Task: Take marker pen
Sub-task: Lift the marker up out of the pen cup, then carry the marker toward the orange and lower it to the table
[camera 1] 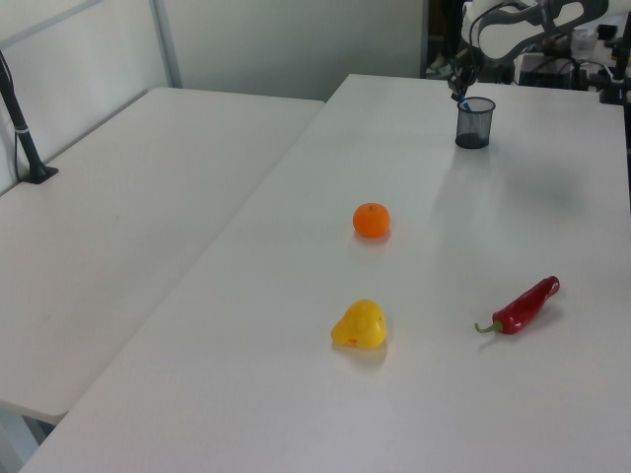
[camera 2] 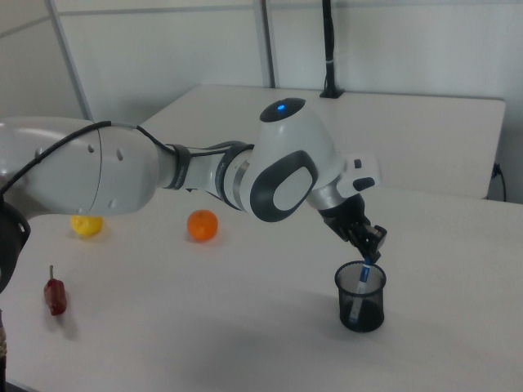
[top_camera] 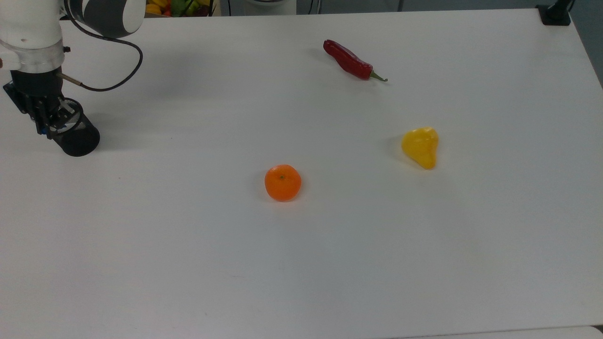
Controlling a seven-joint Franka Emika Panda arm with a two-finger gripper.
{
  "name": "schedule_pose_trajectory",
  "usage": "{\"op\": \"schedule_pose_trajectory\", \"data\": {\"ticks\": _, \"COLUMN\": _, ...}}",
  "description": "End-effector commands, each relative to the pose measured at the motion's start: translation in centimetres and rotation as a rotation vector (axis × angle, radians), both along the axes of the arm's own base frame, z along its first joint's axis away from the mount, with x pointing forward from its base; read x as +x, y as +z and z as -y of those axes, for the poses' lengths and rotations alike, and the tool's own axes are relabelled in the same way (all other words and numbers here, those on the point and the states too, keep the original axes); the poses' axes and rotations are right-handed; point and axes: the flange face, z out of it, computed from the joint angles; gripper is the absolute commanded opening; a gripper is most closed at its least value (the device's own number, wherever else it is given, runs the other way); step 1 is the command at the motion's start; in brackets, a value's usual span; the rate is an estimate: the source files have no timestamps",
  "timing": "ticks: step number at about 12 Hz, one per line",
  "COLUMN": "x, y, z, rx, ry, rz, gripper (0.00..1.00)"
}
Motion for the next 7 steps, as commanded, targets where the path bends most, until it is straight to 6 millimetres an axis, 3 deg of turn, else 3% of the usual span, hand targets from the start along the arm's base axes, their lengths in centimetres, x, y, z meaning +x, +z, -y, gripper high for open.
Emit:
{"op": "schedule_pose_trajectory", "data": {"ticks": 1, "x": -0.8, "y": 2.7, "z": 0.2, "rx": -0.026, "ry": -0.009, "rz": 0.035, "gripper": 0.05}}
{"op": "schedule_pose_trajectory", "data": {"ticks": 7, "x": -3.5, "y": 13.3, "z": 0.2, "rx": -0.053, "ry": -0.033, "rz": 0.152, "gripper": 0.05}}
